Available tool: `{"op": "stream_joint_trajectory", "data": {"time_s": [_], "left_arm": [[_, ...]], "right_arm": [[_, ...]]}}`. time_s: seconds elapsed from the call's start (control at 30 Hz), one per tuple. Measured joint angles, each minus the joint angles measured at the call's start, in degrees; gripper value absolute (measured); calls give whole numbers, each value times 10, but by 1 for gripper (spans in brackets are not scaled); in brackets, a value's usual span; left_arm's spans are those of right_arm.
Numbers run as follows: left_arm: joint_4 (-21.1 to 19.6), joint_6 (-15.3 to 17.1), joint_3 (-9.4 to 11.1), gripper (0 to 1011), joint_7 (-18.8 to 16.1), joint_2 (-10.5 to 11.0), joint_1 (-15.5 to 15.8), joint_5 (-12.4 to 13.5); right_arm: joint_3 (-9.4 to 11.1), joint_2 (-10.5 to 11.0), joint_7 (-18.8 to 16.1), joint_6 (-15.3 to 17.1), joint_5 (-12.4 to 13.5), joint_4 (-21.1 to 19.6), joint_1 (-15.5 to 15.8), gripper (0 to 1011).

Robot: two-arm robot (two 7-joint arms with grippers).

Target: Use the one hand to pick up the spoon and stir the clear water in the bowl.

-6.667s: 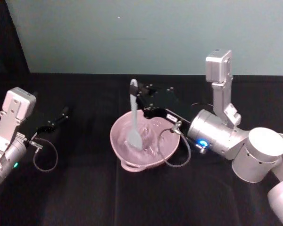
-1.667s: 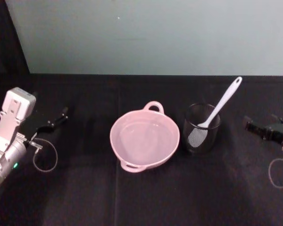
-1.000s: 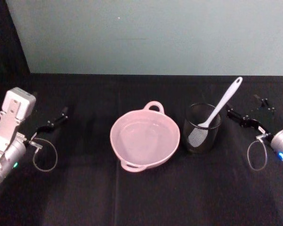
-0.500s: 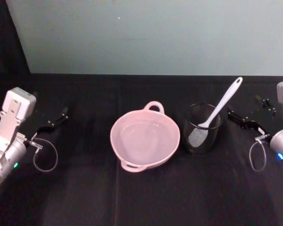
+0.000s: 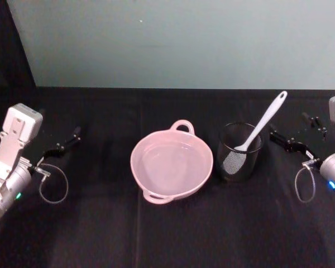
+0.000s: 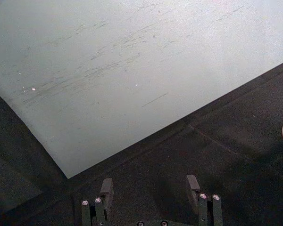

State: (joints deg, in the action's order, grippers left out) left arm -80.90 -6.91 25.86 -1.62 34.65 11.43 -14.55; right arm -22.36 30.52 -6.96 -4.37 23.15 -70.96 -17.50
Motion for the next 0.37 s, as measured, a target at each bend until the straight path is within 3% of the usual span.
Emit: {"op": "stream_joint_trajectory", "data": {"time_s": [0.37], "left_arm": [[0,0,0,1011,0,0,0,0]], "right_arm": [[0,0,-2,-1,2,1,0,1003]]}}
